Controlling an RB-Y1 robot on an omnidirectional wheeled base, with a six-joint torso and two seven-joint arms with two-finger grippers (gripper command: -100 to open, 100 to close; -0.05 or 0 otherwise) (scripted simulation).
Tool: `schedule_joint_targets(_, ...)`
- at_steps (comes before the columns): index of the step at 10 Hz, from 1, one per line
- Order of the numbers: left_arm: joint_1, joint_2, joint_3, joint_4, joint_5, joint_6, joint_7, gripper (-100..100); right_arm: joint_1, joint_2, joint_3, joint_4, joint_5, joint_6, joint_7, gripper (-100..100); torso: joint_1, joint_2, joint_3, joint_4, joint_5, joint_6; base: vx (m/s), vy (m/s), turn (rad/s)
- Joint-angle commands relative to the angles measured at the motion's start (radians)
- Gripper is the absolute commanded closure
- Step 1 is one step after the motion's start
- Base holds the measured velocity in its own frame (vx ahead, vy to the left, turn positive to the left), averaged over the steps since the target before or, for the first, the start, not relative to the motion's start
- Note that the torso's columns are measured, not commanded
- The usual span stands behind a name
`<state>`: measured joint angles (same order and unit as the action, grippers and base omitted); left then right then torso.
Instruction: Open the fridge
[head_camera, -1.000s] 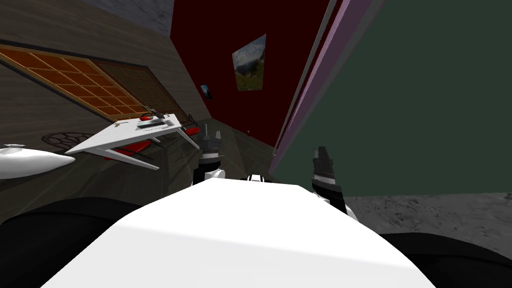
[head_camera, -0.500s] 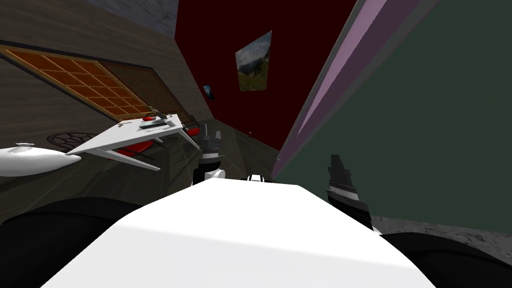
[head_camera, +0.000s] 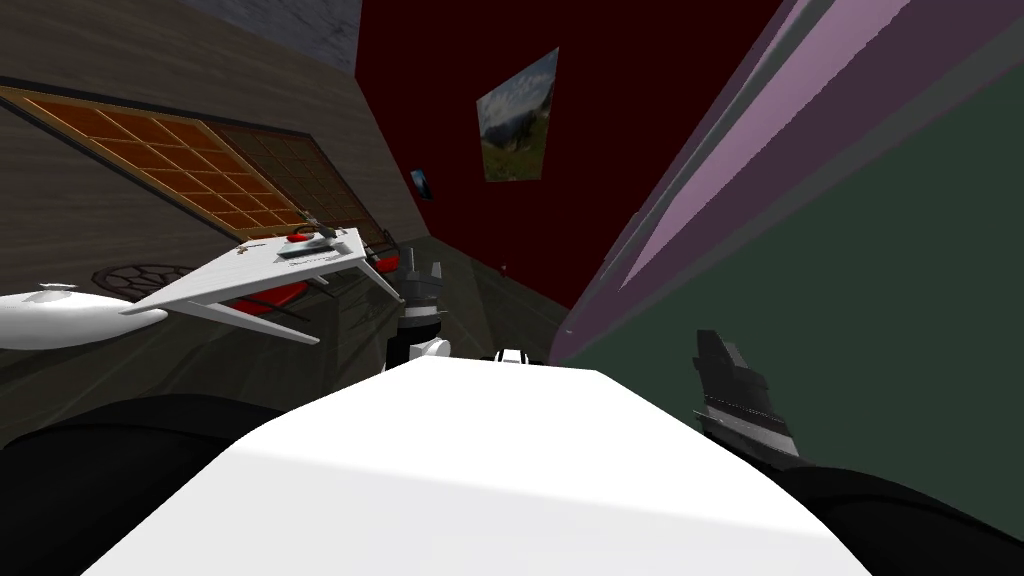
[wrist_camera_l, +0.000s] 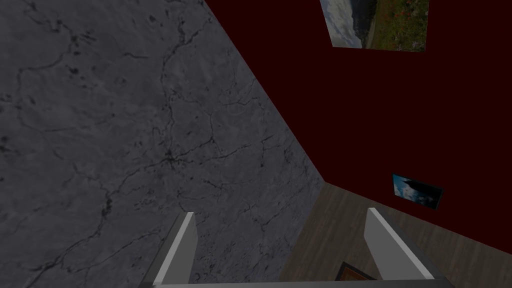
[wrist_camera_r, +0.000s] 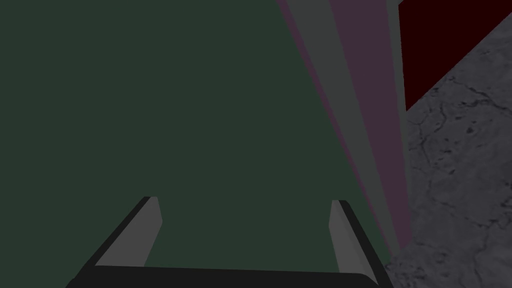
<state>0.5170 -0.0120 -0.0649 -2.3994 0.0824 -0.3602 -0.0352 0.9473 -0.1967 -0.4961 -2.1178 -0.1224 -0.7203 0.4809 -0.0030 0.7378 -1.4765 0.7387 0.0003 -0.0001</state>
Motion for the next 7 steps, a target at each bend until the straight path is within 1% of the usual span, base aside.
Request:
schedule_joint_targets(1,0.000,0.000,0.000,0.000,0.000,0.000,0.000,0,0.070,0.006,-0.074,0.029,-0.008,-0.050,0.055,-100,0.000,0.000,-0.001,-0.001,0.000,0.000,0.122,0.071,0.046)
schedule_joint_targets(2,0.000,0.000,0.000,0.000,0.000,0.000,0.000,0,0.080,0.006,-0.091,0.029,-0.008,-0.050,0.055,-100,0.000,-0.002,-0.001,-0.001,0.000,0.000,0.130,0.056,0.008)
schedule_joint_targets(3,0.000,0.000,0.000,0.000,0.000,0.000,0.000,0,0.123,0.010,-0.127,0.048,-0.014,-0.079,0.091,-100,0.000,-0.002,-0.002,-0.001,0.000,-0.001,0.169,0.076,0.029)
schedule_joint_targets(4,0.000,0.000,0.000,0.000,0.000,0.000,0.000,0,0.126,0.010,-0.144,0.048,-0.014,-0.079,0.091,-100,0.000,-0.005,-0.004,-0.001,0.001,-0.001,0.133,0.072,-0.012)
schedule_joint_targets(5,0.000,0.000,0.000,0.000,0.000,0.000,0.000,0,0.168,0.014,-0.173,0.068,-0.019,-0.107,0.128,-100,-0.001,-0.005,-0.005,-0.001,0.003,-0.004,0.147,0.061,0.047)
schedule_joint_targets(6,0.000,0.000,0.000,0.000,0.000,0.000,0.000,0,0.171,0.014,-0.197,0.068,-0.019,-0.107,0.128,-100,-0.001,-0.007,-0.006,-0.002,0.003,-0.004,0.131,0.060,0.002)
schedule_joint_targets(7,0.000,0.000,0.000,0.000,0.000,0.000,0.000,0,0.216,0.018,-0.221,0.088,-0.023,-0.134,0.166,-100,-0.001,-0.006,-0.007,-0.001,0.006,-0.005,0.153,0.057,0.013)
